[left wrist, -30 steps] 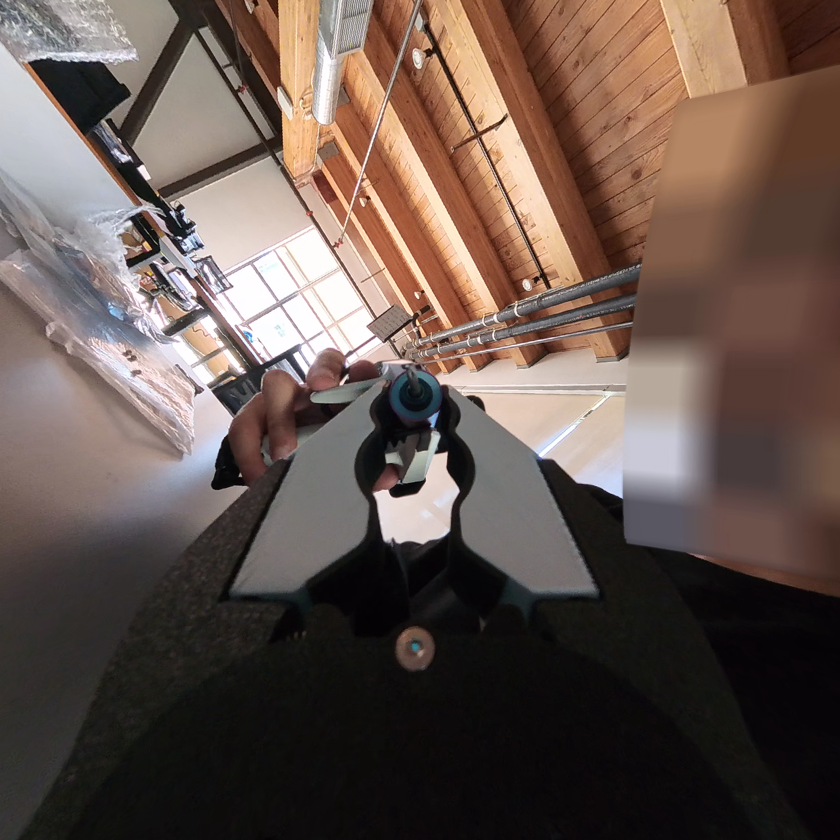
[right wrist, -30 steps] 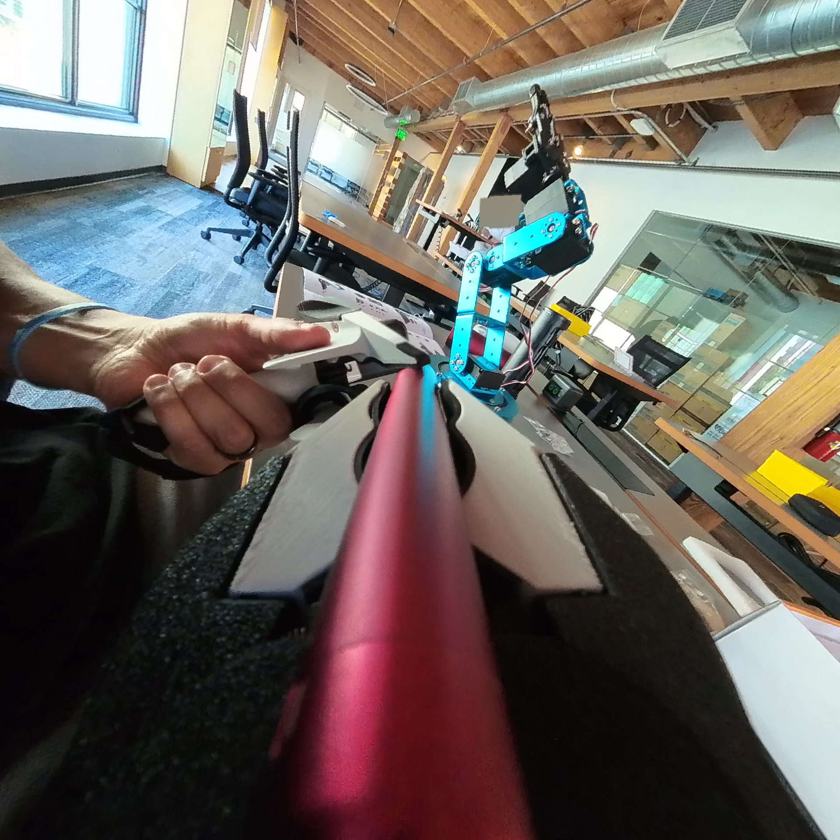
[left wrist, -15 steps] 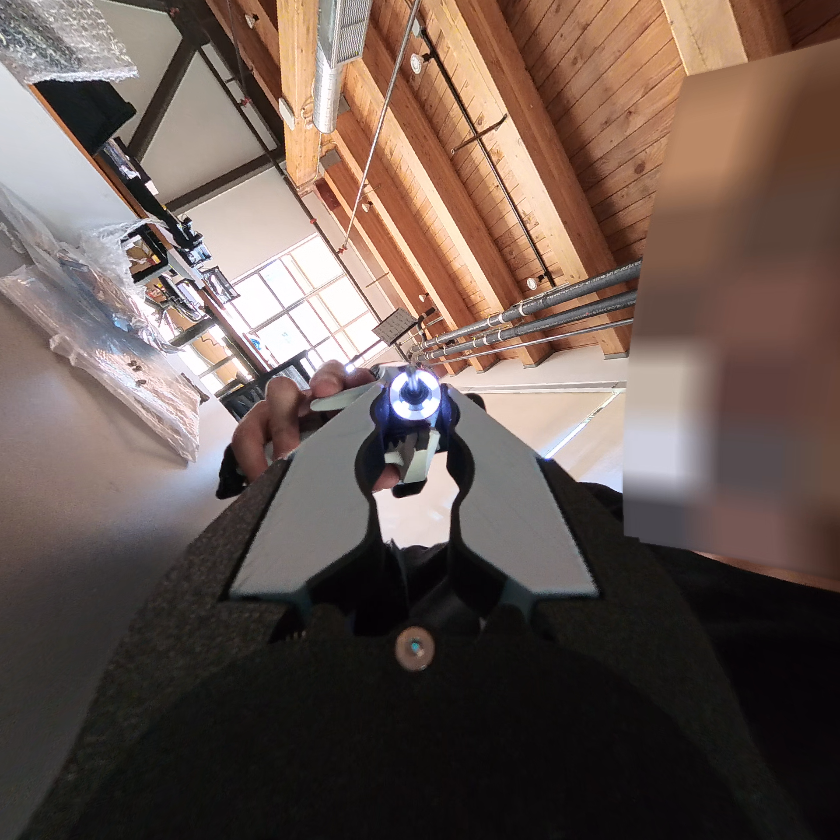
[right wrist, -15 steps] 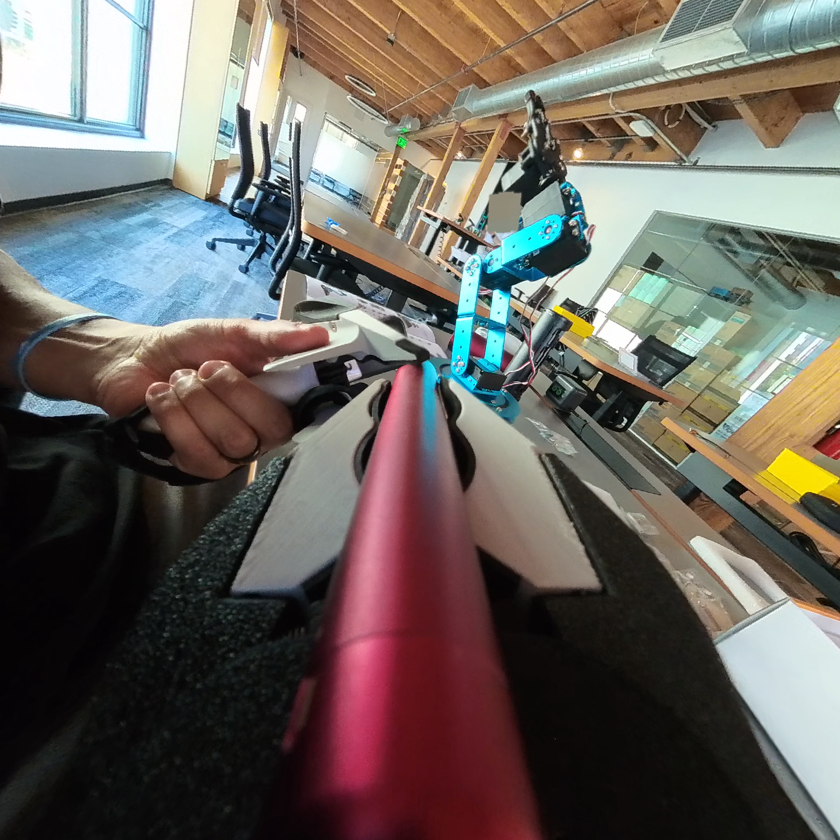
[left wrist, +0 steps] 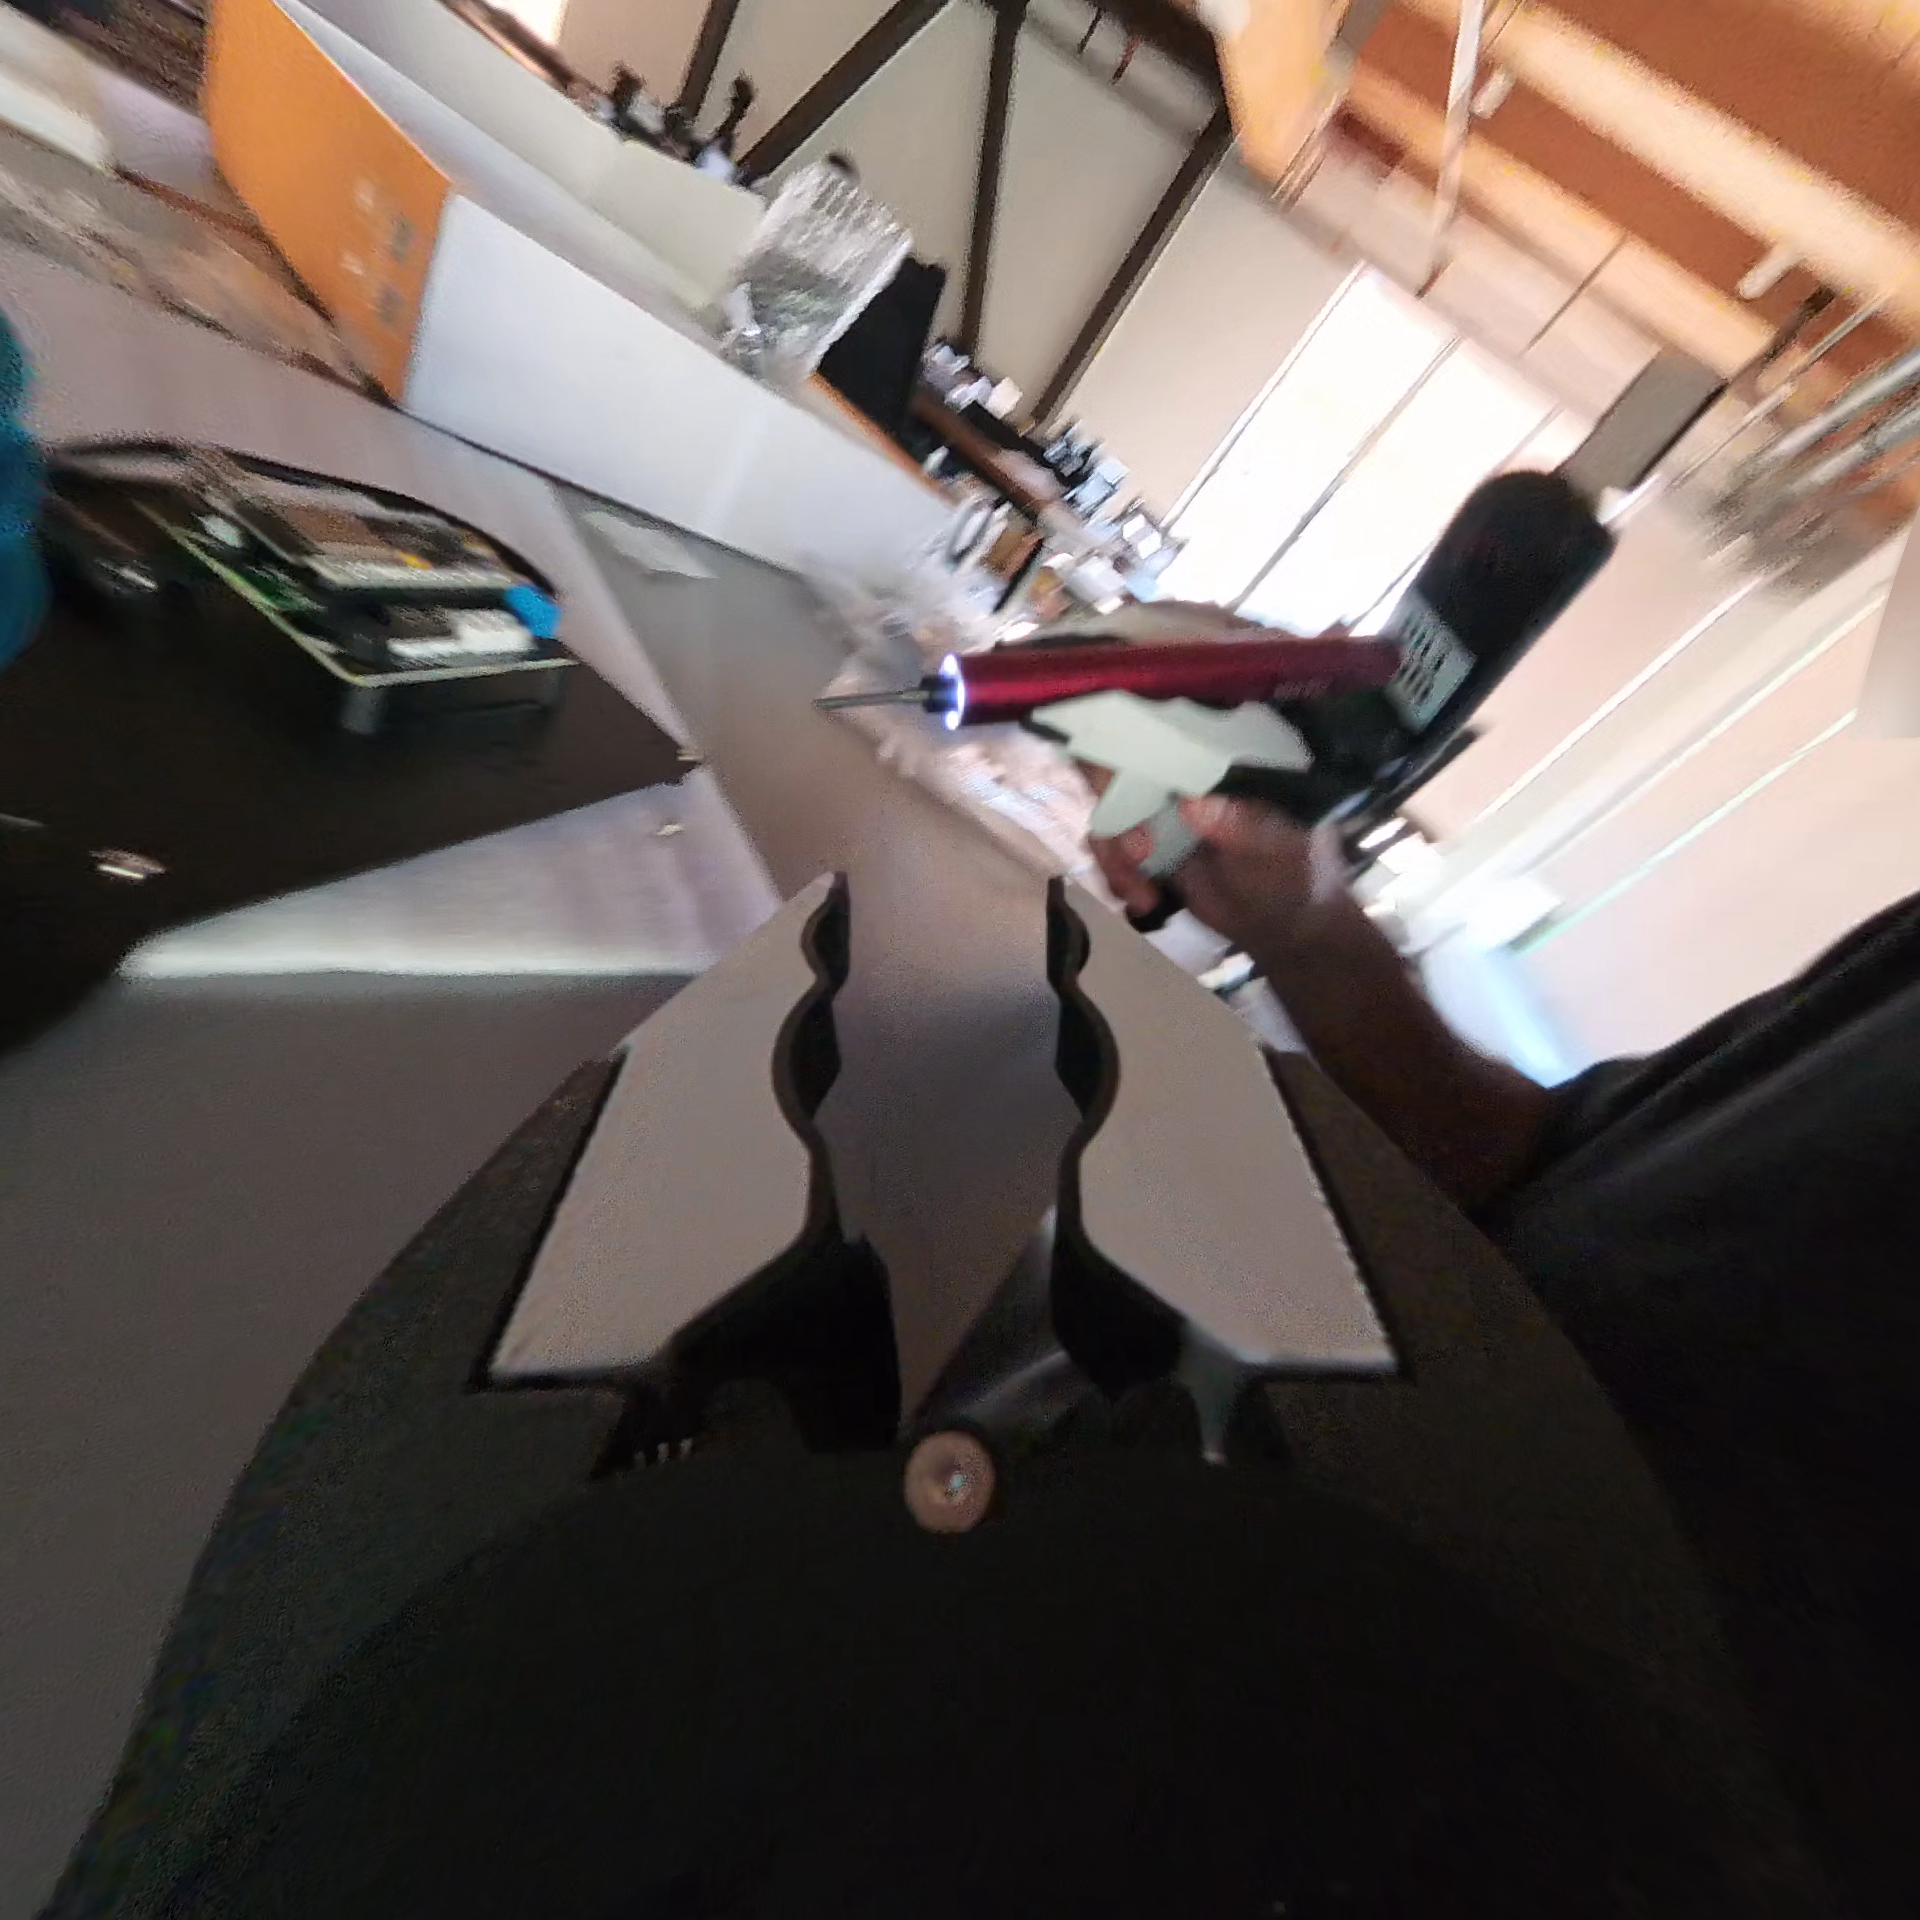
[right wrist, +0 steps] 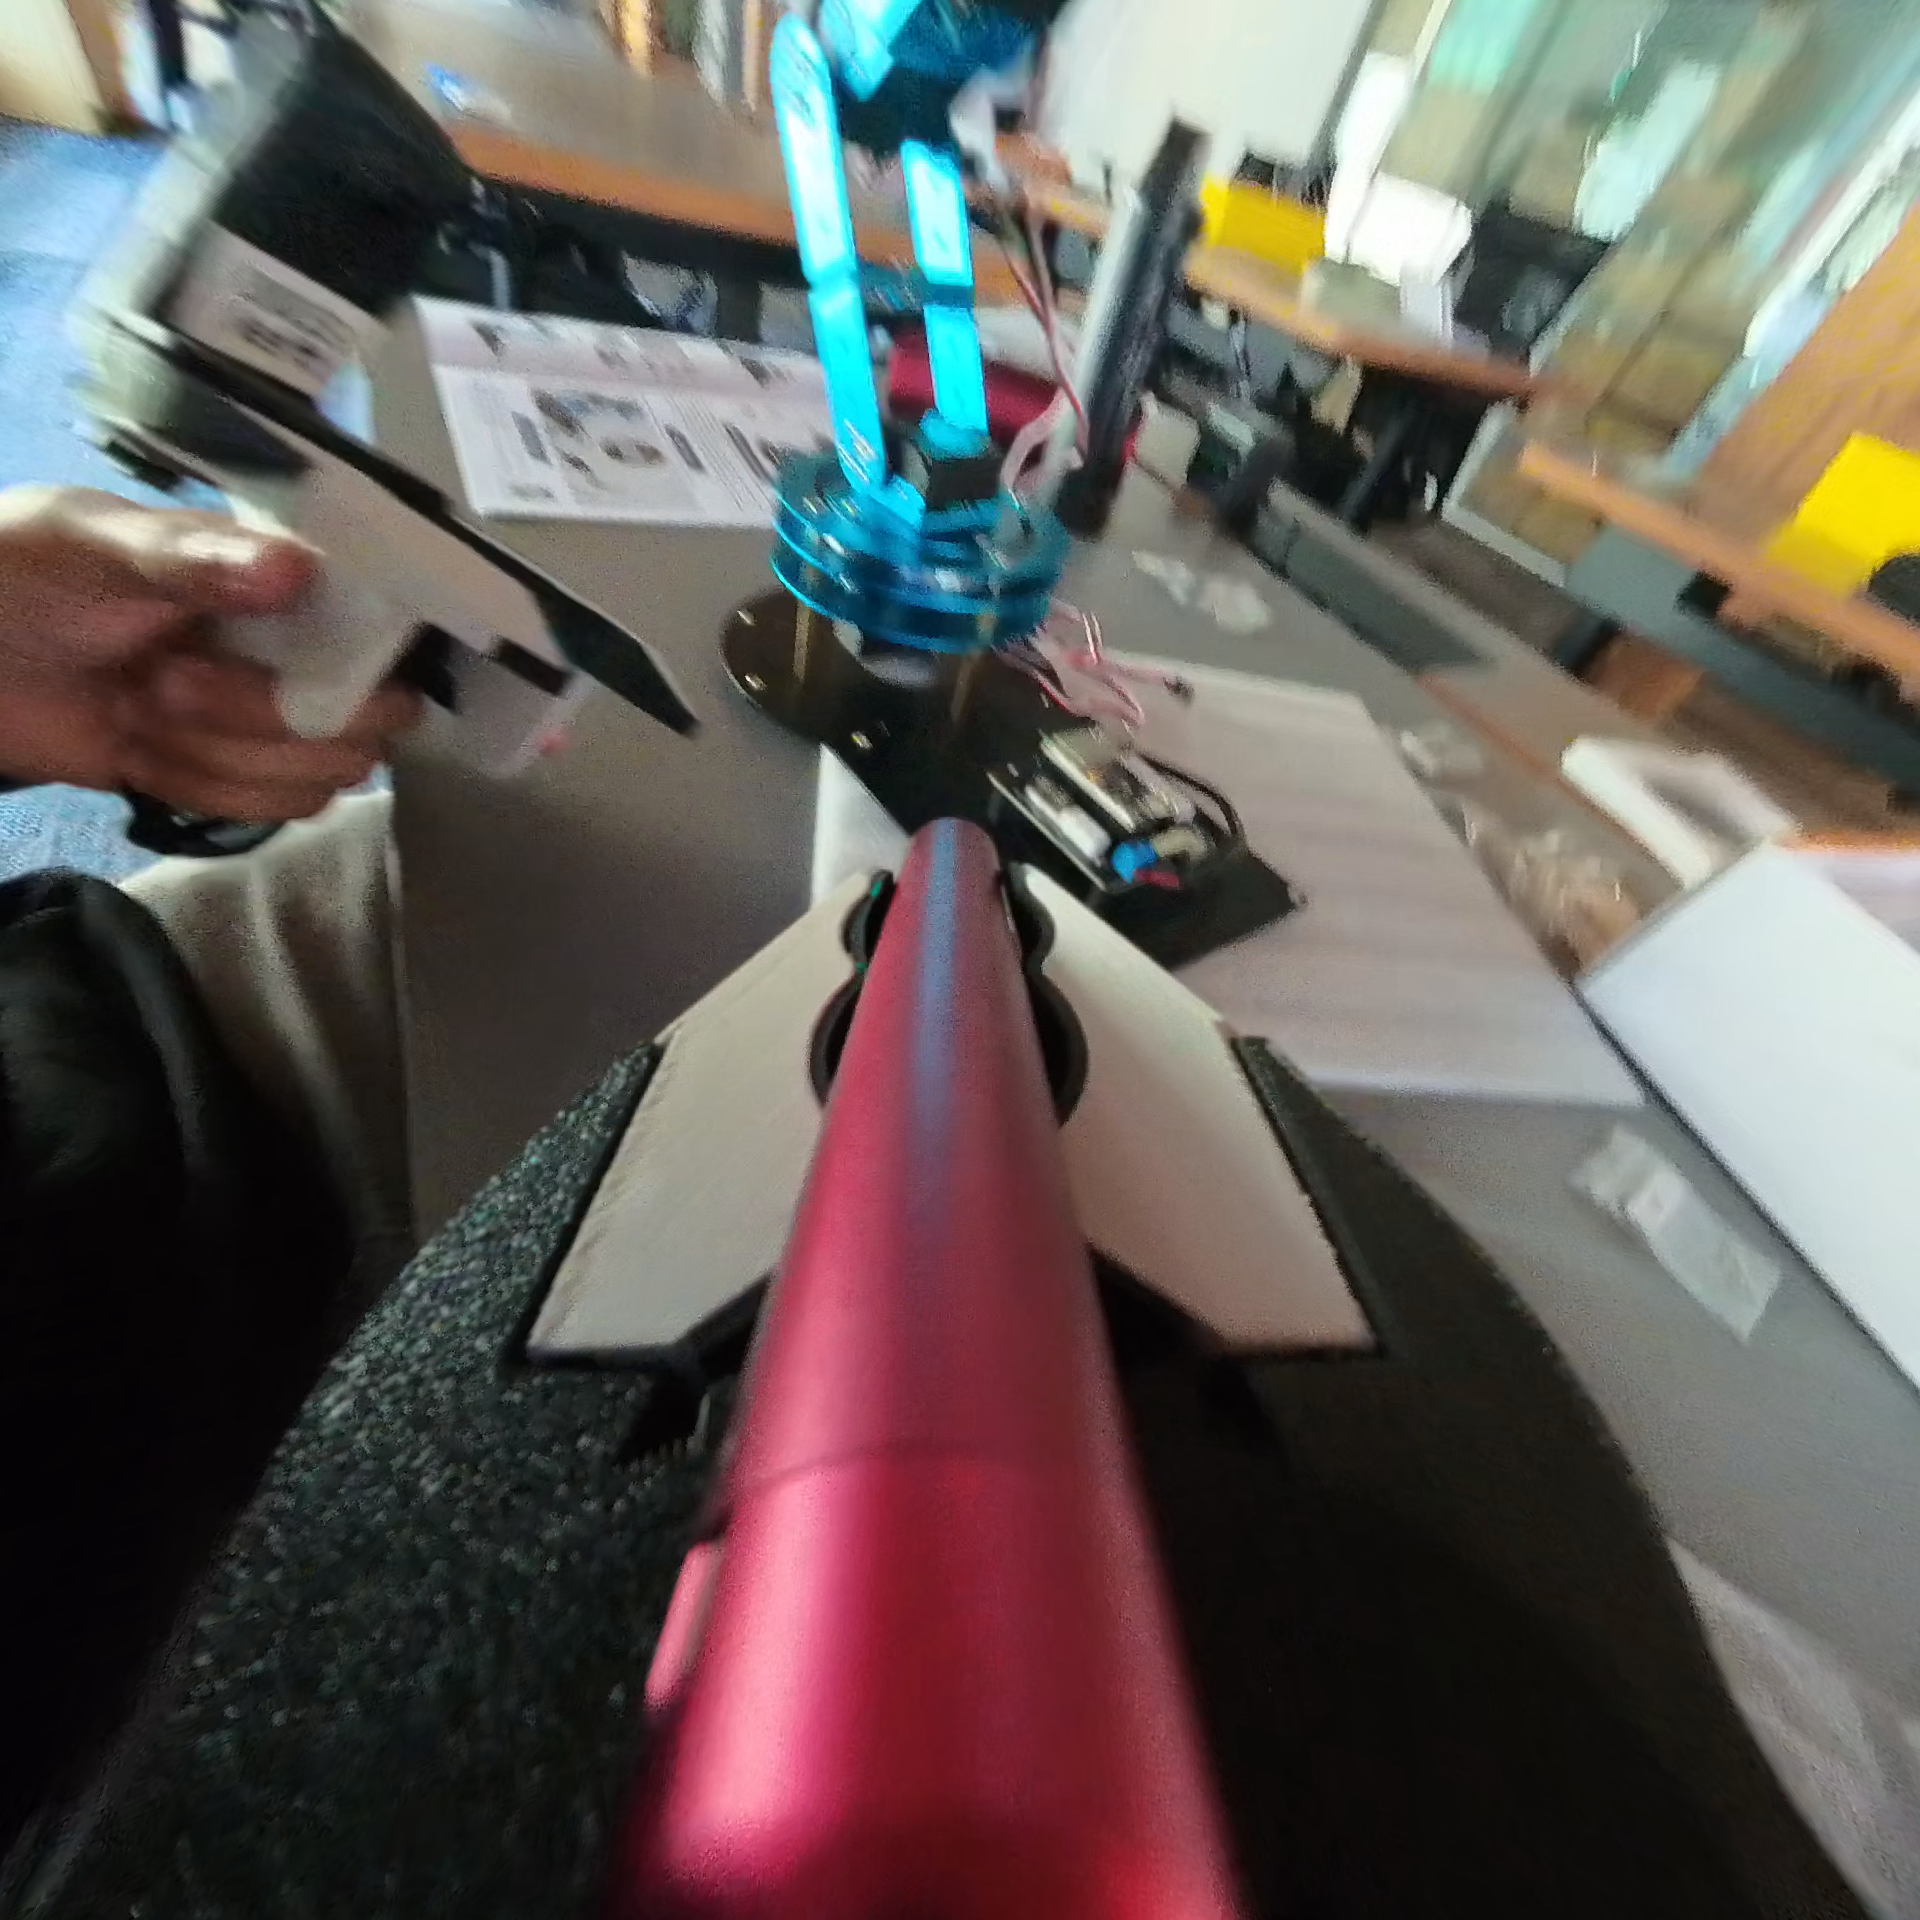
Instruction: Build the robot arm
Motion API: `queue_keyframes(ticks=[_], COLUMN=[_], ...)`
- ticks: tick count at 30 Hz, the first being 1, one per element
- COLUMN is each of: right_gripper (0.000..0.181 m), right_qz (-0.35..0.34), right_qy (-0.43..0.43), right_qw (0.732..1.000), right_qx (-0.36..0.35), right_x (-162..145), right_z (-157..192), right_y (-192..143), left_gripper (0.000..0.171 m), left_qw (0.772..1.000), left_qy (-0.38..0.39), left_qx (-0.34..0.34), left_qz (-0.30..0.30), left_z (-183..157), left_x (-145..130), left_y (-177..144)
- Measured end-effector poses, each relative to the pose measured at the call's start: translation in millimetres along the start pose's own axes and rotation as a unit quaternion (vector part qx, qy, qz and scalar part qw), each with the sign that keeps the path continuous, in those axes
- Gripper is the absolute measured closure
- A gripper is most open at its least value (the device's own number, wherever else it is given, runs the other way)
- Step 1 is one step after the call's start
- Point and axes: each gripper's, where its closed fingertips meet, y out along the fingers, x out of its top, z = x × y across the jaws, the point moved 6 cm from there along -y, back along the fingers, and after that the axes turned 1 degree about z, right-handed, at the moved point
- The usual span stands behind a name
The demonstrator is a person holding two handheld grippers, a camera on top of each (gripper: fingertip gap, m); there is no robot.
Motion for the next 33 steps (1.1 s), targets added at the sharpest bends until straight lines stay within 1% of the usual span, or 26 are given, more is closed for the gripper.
queue_keyframes(ticks=[2, 3, 5, 8, 10, 12, 14, 17, 23, 25, 29, 33], right_gripper=[0.16, 0.16, 0.159, 0.16, 0.162, 0.16, 0.16, 0.16, 0.16, 0.16, 0.16, 0.16], right_qz=[0.024, 0.044, 0.082, 0.111, 0.128, 0.121, 0.114, 0.103, 0.093, 0.093, 0.095, 0.105], right_qy=[0.056, 0.103, 0.183, 0.274, 0.319, 0.358, 0.38, 0.396, 0.417, 0.422, 0.422, 0.417], right_qw=[0.998, 0.993, 0.979, 0.952, 0.934, 0.92, 0.91, 0.902, 0.889, 0.884, 0.884, 0.884], right_qx=[0.006, 0.029, 0.043, 0.078, 0.095, 0.106, 0.119, 0.137, 0.163, 0.176, 0.176, 0.184], right_x=[-9.3, -15.2, -28.6, -44.7, -54.0, -57.6, -60.3, -63.7, -64.5, -64.6, -65.7, -66.8], right_z=[-15.9, -22.0, -36.7, -46.0, -48.9, -53.4, -57.5, -59.1, -62.6, -62.4, -64.3, -64.1], right_y=[5.1, 8.8, 16.1, 25.7, 30.3, 32.0, 32.1, 34.3, 38.3, 38.5, 39.7, 42.3], left_gripper=[0.136, 0.136, 0.137, 0.144, 0.15, 0.15, 0.15, 0.15, 0.155, 0.156, 0.162, 0.163], left_qw=[0.995, 0.99, 0.974, 0.944, 0.916, 0.893, 0.882, 0.876, 0.862, 0.861, 0.859, 0.863], left_qy=[0.08, 0.116, 0.183, 0.264, 0.317, 0.351, 0.364, 0.365, 0.359, 0.355, 0.358, 0.348], left_qx=[0.052, 0.073, 0.103, 0.113, 0.141, 0.162, 0.147, 0.126, 0.113, 0.105, 0.092, 0.089], left_qz=[0.027, 0.042, 0.088, 0.166, 0.203, 0.233, 0.261, 0.29, 0.34, 0.348, 0.354, 0.355], left_z=[5.5, 8.4, 14.1, 20.6, 27.6, 33.9, 39.9, 49.3, 63.0, 65.1, 65.3, 66.1], left_x=[4.5, 7.4, 10.1, 7.7, 8.6, 12.1, 10.7, 7.9, 4.7, 2.3, -0.1, -0.8], left_y=[-4.6, -3.6, 5.0, 27.1, 41.1, 54.0, 66.8, 82.4, 95.5, 97.7, 100.2, 100.2])
